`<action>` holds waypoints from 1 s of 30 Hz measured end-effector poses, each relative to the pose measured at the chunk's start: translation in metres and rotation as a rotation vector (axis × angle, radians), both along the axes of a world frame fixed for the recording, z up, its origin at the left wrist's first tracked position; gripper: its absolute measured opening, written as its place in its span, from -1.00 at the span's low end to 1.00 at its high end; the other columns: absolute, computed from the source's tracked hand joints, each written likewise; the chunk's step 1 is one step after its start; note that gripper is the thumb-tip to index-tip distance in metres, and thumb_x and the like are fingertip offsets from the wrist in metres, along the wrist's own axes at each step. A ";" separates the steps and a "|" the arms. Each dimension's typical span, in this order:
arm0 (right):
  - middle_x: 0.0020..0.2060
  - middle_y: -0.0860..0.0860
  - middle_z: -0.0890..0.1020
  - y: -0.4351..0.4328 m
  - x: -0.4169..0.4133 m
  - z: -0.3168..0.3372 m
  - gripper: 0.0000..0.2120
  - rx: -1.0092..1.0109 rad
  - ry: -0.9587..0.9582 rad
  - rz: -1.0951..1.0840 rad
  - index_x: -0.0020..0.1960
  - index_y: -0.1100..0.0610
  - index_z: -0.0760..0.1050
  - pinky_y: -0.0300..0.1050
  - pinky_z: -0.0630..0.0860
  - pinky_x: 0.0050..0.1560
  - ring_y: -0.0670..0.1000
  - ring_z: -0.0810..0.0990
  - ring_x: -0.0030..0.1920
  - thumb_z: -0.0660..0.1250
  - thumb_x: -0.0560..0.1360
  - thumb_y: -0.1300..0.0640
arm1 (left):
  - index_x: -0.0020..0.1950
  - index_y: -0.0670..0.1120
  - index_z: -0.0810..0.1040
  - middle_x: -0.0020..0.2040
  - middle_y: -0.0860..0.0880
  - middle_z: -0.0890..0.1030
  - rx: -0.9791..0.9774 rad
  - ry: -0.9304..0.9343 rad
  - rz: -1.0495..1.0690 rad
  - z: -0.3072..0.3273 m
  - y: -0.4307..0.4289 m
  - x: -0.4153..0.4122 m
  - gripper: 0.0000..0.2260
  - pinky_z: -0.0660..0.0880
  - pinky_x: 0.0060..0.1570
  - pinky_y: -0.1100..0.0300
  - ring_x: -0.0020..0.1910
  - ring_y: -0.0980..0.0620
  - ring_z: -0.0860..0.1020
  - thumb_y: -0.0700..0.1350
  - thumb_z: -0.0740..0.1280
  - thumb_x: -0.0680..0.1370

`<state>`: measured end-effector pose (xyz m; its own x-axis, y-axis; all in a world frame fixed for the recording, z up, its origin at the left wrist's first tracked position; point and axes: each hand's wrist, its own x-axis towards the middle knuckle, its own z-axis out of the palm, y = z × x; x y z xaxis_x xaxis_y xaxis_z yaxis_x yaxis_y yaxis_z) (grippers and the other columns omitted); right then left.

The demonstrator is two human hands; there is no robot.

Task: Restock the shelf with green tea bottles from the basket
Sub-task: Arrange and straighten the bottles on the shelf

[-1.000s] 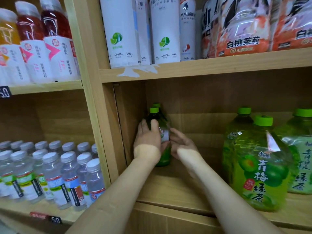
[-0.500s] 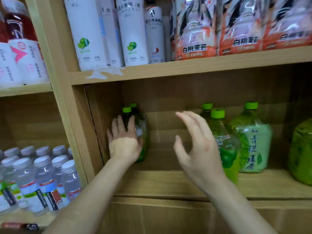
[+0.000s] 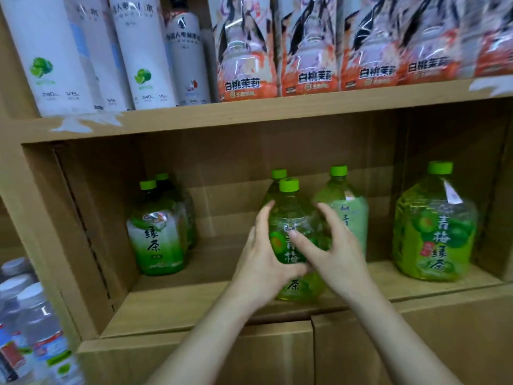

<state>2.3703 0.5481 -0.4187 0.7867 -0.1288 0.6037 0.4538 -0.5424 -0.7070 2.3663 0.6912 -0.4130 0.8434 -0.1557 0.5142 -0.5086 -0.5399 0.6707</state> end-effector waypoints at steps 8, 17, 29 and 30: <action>0.18 -0.18 0.56 -0.008 0.008 0.015 -0.35 0.074 0.187 0.370 0.29 -0.19 0.43 -0.02 0.53 0.21 -0.15 0.56 0.16 0.54 0.24 -0.15 | 0.32 0.33 0.13 0.26 0.14 0.46 -0.018 -0.135 0.229 -0.009 0.023 -0.004 -0.09 0.44 0.12 0.21 0.15 0.12 0.48 0.04 0.62 0.15; 0.53 0.19 -0.02 0.041 0.046 0.043 -0.06 -0.417 0.200 -0.060 0.53 -0.16 -0.12 0.04 0.12 0.46 0.22 -0.05 0.53 0.40 0.41 0.29 | 0.41 0.17 0.10 0.28 0.02 0.49 -0.023 -0.099 0.373 -0.009 0.081 0.009 -0.12 0.36 0.10 0.26 0.19 0.01 0.50 -0.02 0.59 0.27; 0.39 0.15 0.02 0.054 0.077 0.063 -0.11 -0.727 0.341 -0.208 0.42 -0.26 0.09 0.17 0.44 0.20 0.35 0.20 0.36 0.53 0.24 -0.19 | 0.51 0.00 0.07 0.41 -0.09 0.36 0.204 -0.054 0.534 0.002 0.080 0.107 -0.11 0.33 0.24 0.01 0.35 -0.16 0.31 0.06 0.52 0.34; 0.38 0.14 0.02 0.053 0.079 0.063 -0.10 -0.716 0.351 -0.187 0.42 -0.26 0.08 0.18 0.43 0.20 0.36 0.22 0.36 0.53 0.24 -0.19 | 0.51 0.00 0.09 0.39 -0.10 0.38 0.202 -0.066 0.530 0.002 0.080 0.114 -0.12 0.35 0.22 0.00 0.33 -0.16 0.34 0.06 0.52 0.34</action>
<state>2.4496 0.6006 -0.3558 0.9488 0.0466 0.3124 0.1278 -0.9611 -0.2448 2.4802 0.7716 -0.4111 0.8000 0.1793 0.5726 -0.1705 -0.8470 0.5034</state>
